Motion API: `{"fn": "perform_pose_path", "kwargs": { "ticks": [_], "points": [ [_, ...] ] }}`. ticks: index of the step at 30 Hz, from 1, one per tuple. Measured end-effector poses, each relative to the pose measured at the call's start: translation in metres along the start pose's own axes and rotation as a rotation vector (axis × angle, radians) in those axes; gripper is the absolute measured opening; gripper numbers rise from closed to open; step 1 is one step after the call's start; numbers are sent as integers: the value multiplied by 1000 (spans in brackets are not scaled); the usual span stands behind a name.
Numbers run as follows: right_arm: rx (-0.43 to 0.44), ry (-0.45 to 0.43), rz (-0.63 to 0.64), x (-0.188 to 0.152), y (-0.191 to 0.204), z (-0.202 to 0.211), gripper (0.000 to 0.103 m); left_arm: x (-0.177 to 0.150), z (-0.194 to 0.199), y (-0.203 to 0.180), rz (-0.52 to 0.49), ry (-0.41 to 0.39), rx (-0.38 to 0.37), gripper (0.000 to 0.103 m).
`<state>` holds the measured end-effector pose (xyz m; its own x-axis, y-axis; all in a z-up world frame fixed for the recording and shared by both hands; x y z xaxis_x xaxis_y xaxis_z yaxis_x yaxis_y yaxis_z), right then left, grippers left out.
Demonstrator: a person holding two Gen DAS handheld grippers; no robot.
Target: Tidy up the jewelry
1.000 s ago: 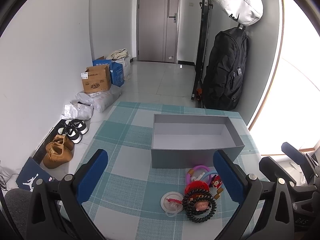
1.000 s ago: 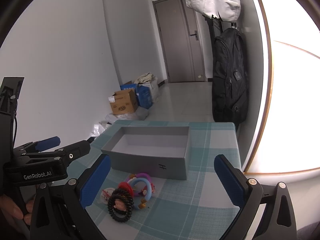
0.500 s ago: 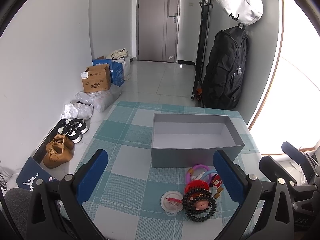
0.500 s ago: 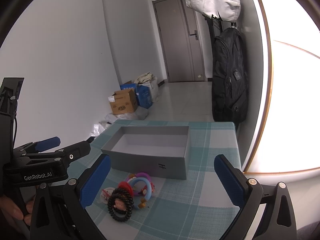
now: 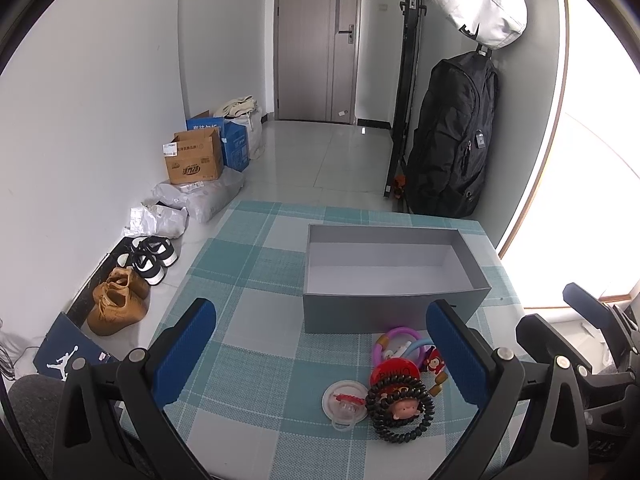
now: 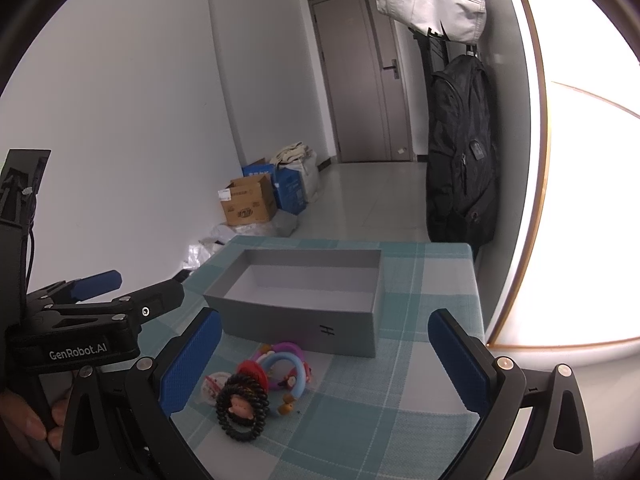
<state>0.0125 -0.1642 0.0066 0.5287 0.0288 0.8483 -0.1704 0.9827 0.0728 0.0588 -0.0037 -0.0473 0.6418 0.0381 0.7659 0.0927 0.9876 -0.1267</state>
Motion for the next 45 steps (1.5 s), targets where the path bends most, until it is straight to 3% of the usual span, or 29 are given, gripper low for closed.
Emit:
{"fn": "perform_pose_path", "kwargs": {
  "ticks": [14, 20, 22, 24, 28, 30, 33, 35, 42, 45],
  "points": [
    [12, 54, 5, -6, 4, -7, 103, -3, -6, 8, 57, 42, -73, 102],
    [59, 153, 4, -23, 12, -16, 103, -2, -12, 22, 104, 65, -77, 102],
    [73, 188, 5, -30, 17, -19, 98, -1, -14, 29, 124, 76, -79, 102],
    [108, 239, 0, -40, 22, -22, 80, -1, -16, 35, 136, 80, -65, 102],
    [141, 340, -10, -61, 33, -29, 71, -2, -18, 45, 167, 89, -54, 102],
    [157, 376, -7, -69, 38, -31, 55, -2, -20, 49, 180, 95, -56, 102],
    [159, 432, 2, -81, 43, -35, 40, -3, -23, 54, 191, 109, -54, 102],
    [154, 463, 14, -88, 45, -38, 38, -4, -24, 55, 192, 115, -61, 102],
    [165, 515, 0, -96, 46, -47, 8, -7, -27, 62, 208, 136, -66, 102],
    [168, 504, 11, -93, 49, -45, 8, -7, -28, 64, 217, 142, -69, 102]
  ]
}}
Point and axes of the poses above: each gripper's, at about its wrist camera, not at the fingertips, and z roughly against the way its jaws point, y to its left, x to its top, the point moved 8 cm from there along -z, roughly the way its jaws point, and after that the axes turned 7 degrees about -x, right-handed, at the moved point
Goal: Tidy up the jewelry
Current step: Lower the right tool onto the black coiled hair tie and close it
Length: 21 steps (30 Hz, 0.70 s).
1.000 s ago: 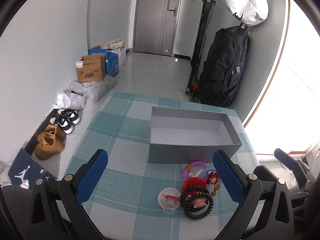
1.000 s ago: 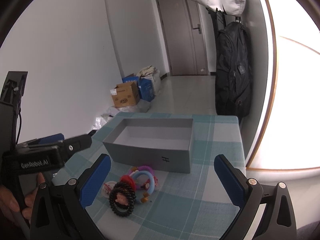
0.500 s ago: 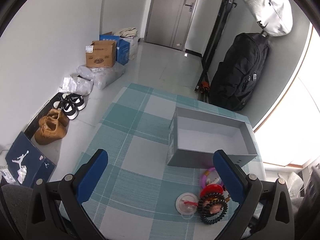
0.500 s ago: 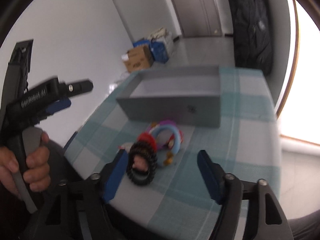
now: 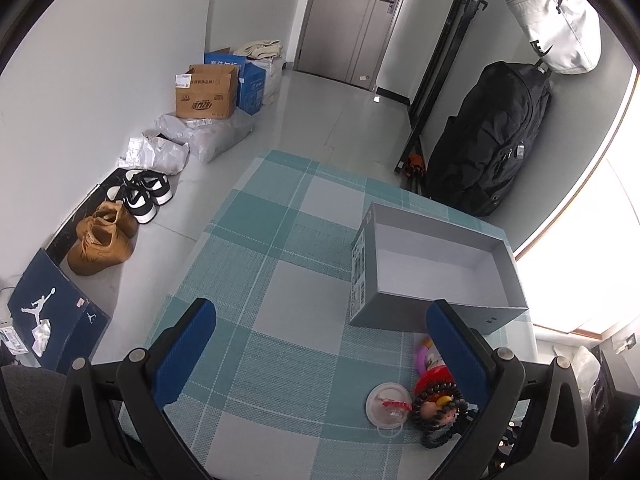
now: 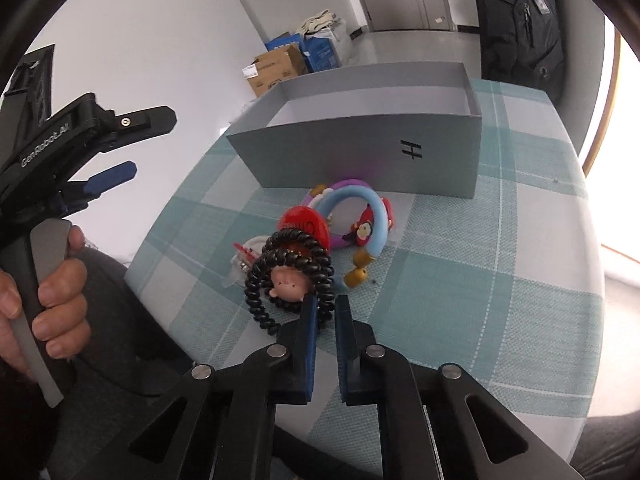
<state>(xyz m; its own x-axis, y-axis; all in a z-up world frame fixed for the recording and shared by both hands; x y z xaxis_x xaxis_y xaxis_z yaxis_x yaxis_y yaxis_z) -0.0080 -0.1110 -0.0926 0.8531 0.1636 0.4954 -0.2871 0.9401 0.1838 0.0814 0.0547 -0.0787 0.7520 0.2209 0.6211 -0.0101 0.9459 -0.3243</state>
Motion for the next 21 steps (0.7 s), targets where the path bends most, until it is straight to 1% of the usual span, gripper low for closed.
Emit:
{"fn": "perform_pose_path", "kwargs": {
  "ticks": [8, 10, 11, 14, 16, 17, 19, 20, 21],
  "points": [
    [28, -34, -37, 4, -5, 13, 6, -2, -2, 0, -8, 13, 1, 102],
    [33, -53, -45, 6, -7, 19, 5, -5, -3, 0, -13, 24, 2, 102],
    [36, -62, -49, 7, -8, 22, 0, -6, -4, 0, -16, 30, 3, 102],
    [36, -90, -69, 12, -13, 30, 0, -12, -5, -1, -35, 61, 0, 102],
    [36, -86, -79, 13, -15, 29, 0, -19, -5, -4, -62, 87, -7, 102],
    [39, -82, -86, 13, -17, 29, 0, -22, -5, -4, -78, 96, 5, 102],
    [74, -60, -94, 11, -14, 25, 0, -27, -3, -7, -100, 111, 7, 102],
    [78, -54, -92, 10, -14, 24, 3, -29, -3, -8, -105, 119, 3, 102],
    [77, -44, -86, 8, -12, 21, 3, -30, -2, -9, -105, 127, -1, 102]
  ]
}}
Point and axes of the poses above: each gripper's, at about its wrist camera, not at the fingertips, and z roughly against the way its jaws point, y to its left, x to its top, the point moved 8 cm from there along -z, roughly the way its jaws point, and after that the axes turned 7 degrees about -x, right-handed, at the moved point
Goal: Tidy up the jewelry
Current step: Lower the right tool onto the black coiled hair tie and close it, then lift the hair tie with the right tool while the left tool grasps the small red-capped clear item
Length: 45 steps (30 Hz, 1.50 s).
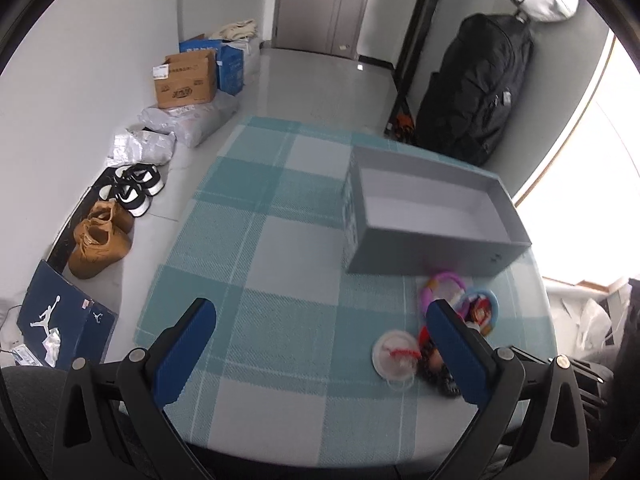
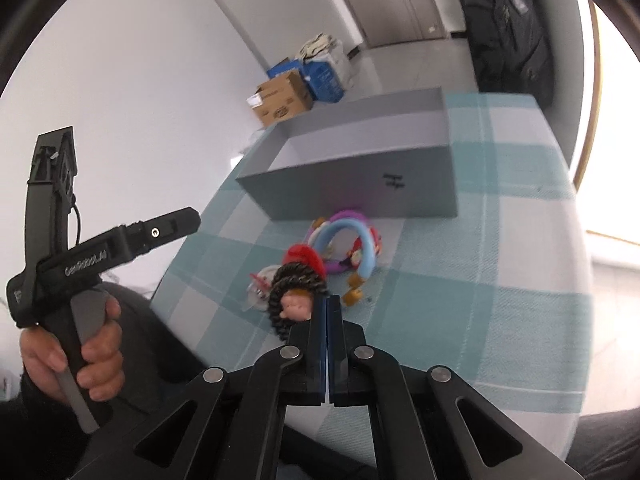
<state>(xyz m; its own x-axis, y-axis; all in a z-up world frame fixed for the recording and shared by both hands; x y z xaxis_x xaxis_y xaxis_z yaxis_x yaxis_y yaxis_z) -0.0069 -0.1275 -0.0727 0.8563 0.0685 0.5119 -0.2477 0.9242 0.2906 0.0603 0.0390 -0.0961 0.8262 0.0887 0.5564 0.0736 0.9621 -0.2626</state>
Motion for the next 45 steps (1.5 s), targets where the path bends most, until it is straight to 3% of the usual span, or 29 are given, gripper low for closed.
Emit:
{"fn": "perform_pose_path", "kwargs": {
  "ticks": [7, 15, 22, 23, 24, 25, 31, 35, 41, 45],
  "points": [
    [-9, 75, 10, -10, -1, -19, 5, -8, 2, -5, -15, 48, -42, 102],
    [32, 98, 3, -9, 5, -29, 27, -24, -7, -15, -12, 123, -114, 102],
    [-4, 82, 55, -7, 11, -34, 27, -27, -7, -17, -19, 137, -102, 102],
    [-13, 83, 59, -7, 10, -34, 22, -27, -7, -15, -16, 138, -96, 102],
    [-11, 82, 58, -8, 10, -33, 11, -27, -8, -14, -12, 136, -92, 102],
    [-5, 79, 52, -8, 10, -32, 10, -27, -7, -12, -7, 131, -89, 102],
    [35, 5, 44, -3, 9, -7, 9, -28, -9, -10, 4, 138, -82, 102],
    [17, -51, 5, 5, -4, 8, 8, -34, -12, -16, -37, 166, -78, 102],
    [-7, -104, -95, 18, -34, 26, 9, -42, -13, -33, -135, 172, -84, 87],
    [-2, -118, -118, 20, -38, 30, 9, -45, -20, -38, -177, 177, -88, 66]
  ]
}}
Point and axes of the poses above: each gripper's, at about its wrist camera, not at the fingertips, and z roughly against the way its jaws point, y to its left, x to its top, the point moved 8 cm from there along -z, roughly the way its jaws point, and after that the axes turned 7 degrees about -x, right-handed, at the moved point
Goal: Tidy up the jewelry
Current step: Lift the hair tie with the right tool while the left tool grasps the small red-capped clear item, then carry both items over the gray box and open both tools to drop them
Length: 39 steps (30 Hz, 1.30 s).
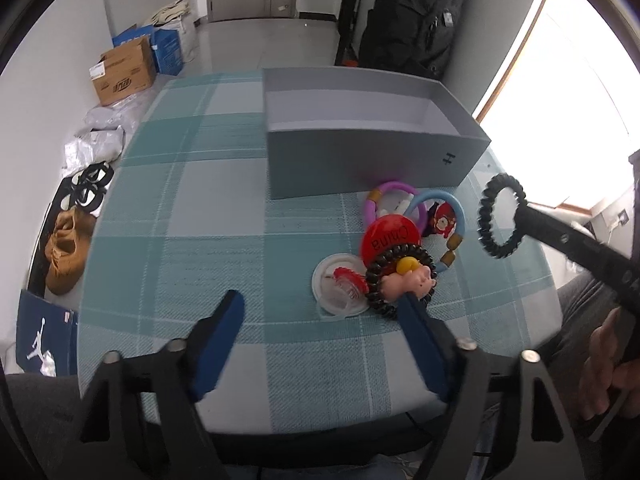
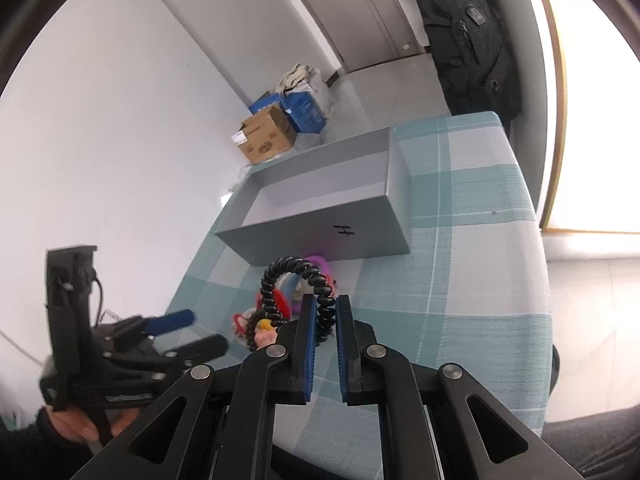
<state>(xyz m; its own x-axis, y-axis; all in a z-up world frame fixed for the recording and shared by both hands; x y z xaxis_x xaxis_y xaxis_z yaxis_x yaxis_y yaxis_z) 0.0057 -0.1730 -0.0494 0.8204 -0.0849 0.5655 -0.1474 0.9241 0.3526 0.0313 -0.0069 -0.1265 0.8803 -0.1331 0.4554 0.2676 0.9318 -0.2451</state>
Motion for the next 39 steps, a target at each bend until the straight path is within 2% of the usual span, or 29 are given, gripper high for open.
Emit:
{"fn": "perform_pose_path", "kwargs": {
  "ticks": [1, 5, 7, 11, 13, 14, 17, 27, 34, 39],
  "points": [
    [3, -1, -1, 0, 1, 0, 9, 0, -1, 0, -6, -6, -6, 60],
    [15, -2, -11, -1, -1, 4, 9, 3, -4, 5, -4, -22, 14, 58],
    [18, -3, -15, 0, -2, 5, 9, 2, -6, 6, 4, -14, -5, 45],
    [21, -2, -22, 2, -3, 4, 9, 2, -6, 1, 0, -16, -32, 35],
    [21, 0, -29, 3, -4, 3, 9, 5, -6, -3, -10, -13, -60, 18],
    [22, 2, -30, 3, -5, 2, 9, 5, -5, -6, -22, -12, -67, 15],
    [25, 7, -36, 2, -6, 1, 9, 3, -5, -9, -44, -11, -55, 13],
    [23, -12, -34, 4, -4, 3, 9, 6, -2, 0, 66, -10, -138, 10],
    [42, -38, -38, 11, 0, 6, 9, 22, 21, 6, 133, -93, -201, 10],
    [67, -45, -49, 25, 8, 7, 9, 43, 32, 2, 195, -144, -289, 10]
  ]
}}
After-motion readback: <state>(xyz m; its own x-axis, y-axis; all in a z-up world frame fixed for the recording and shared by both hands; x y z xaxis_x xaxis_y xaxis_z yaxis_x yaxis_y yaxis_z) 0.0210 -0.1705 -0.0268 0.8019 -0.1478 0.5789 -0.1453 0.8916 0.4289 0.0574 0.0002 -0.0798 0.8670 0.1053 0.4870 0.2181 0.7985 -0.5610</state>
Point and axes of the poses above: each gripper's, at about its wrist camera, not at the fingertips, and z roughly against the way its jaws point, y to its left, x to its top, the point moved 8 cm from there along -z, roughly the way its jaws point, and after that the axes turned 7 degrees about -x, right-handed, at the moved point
